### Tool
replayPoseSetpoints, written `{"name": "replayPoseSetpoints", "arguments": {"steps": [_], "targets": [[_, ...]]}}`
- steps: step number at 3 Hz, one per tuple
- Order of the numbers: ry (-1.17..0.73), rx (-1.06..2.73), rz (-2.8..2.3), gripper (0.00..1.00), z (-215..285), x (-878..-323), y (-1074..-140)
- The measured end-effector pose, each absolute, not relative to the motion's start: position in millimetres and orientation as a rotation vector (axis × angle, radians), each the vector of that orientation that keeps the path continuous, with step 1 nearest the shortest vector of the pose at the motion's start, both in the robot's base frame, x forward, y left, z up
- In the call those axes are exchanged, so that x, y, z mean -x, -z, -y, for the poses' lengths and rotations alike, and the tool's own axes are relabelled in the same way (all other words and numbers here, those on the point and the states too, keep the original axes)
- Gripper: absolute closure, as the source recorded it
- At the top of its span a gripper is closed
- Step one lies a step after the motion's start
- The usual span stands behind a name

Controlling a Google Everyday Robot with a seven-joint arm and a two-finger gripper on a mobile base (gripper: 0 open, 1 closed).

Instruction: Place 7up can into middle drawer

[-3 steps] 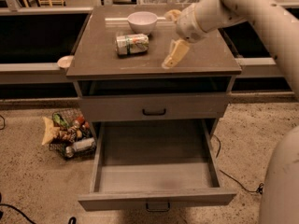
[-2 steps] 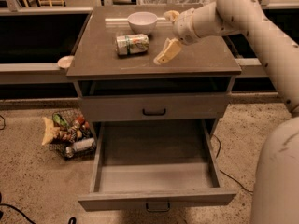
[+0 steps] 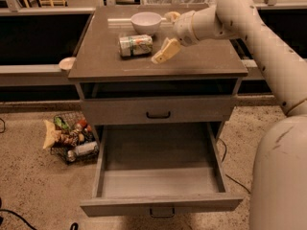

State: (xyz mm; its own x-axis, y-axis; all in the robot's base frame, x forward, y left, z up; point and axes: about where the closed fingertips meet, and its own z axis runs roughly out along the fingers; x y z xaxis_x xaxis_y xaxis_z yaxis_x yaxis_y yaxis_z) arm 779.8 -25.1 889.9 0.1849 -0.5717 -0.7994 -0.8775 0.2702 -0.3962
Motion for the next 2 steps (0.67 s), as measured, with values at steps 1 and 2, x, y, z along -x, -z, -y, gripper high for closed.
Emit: {"name": "replayPoseSetpoints", "arguments": {"steps": [1, 2], "targets": [[-0.375, 1.373, -1.49, 0.0, 19.5, -783.9, -892.0], [-0.363, 1.37, -1.526, 0.0, -8.1, -797.2, -895.6]]}}
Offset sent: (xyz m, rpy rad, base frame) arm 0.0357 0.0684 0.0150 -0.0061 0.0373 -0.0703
